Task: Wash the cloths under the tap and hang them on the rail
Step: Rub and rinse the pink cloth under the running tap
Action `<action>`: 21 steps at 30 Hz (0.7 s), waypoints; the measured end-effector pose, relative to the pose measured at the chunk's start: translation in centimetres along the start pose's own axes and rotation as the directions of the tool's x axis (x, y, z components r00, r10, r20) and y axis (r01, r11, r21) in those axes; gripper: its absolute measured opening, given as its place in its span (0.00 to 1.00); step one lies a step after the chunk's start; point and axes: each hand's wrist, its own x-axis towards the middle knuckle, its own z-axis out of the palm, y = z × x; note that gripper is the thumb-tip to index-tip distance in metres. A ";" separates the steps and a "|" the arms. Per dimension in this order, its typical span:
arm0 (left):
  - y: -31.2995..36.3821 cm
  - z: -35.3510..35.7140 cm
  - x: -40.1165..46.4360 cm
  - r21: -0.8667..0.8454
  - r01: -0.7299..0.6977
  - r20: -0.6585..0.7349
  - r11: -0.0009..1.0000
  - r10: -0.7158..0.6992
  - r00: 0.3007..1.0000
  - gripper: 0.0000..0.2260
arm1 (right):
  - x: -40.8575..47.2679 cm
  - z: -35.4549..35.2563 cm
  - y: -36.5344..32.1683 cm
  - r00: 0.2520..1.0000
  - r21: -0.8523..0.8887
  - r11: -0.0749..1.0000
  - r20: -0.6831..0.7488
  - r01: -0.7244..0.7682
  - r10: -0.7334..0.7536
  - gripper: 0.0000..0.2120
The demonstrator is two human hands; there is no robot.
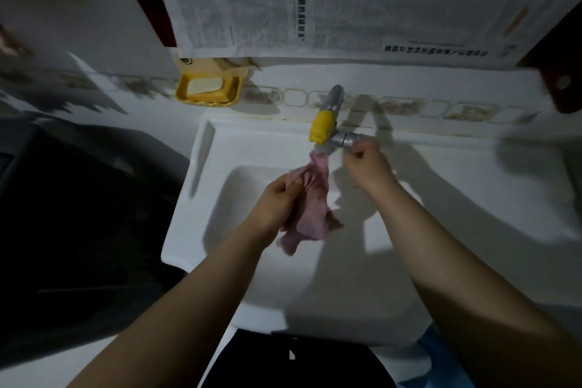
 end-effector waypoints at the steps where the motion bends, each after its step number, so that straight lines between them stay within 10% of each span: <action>1: 0.2 0.0 0.0 -0.076 0.036 0.000 0.996 -0.036 0.999 0.12 | 1.2 0.0 0.3 0.995 -0.010 0.999 -0.087 -0.049 0.048 0.09; 5: 1.0 0.1 0.4 -0.372 0.211 0.039 0.904 -0.211 0.977 0.14 | 4.4 1.1 1.1 0.951 -0.061 0.954 -0.126 -0.292 0.283 0.26; 14: 2.9 0.8 0.6 -0.564 0.310 0.270 0.766 -0.184 0.945 0.20 | 5.2 0.9 2.3 0.993 -0.583 0.811 -0.113 -0.045 -0.027 0.13; 21: 3.5 0.4 1.1 -0.580 0.343 0.317 0.739 -0.184 0.931 0.20 | 6.5 -0.5 1.8 0.997 -0.489 0.870 -0.069 -0.061 0.031 0.12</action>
